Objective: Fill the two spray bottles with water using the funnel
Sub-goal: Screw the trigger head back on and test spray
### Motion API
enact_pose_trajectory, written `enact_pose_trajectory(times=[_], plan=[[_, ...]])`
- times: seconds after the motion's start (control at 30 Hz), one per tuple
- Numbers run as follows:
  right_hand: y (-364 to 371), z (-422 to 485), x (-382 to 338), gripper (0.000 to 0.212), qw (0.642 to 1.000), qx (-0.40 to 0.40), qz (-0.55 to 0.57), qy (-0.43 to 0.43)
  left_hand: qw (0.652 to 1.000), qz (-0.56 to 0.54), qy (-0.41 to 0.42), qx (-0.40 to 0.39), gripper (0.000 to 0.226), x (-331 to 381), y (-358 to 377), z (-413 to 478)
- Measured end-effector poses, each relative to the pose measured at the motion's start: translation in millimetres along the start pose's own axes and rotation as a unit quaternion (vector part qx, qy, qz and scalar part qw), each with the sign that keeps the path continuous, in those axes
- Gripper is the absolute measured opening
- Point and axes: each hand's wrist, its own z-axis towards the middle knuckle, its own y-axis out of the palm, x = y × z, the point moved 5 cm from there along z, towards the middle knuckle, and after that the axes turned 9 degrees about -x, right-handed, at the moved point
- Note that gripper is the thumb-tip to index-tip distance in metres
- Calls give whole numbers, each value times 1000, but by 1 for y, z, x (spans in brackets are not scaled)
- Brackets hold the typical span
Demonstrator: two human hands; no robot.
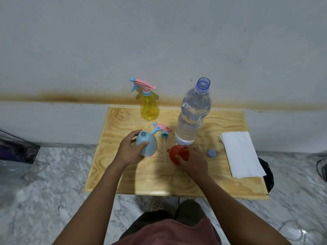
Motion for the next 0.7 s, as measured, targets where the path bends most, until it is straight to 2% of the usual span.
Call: enact_pose_trajectory(times=[0.17,0.27,0.37,0.43,0.53,0.63,0.7], plan=[[-1,5,0,60,1000,-14,-12,3,1000,-4,-2,-1,43,-1,0,0],[-9,-2,-4,60,999,47,1,-21,1000,-5,0,1,44,-2,0,1],[-23,-17,-31,48,979,158,-2,-128,1000,-2,1,5,44,-5,0,1],[-28,-23,-60,36,960,189,0,-206,1000,-2,4,9,43,-7,0,2],[-26,-10,-97,25,965,120,35,-229,1000,-5,11,4,43,-7,0,2],[-14,23,-114,35,984,11,84,-154,1000,-7,10,-8,50,-10,0,5],[-7,43,-116,40,989,-31,112,-86,1000,1,8,-18,57,-14,0,7]])
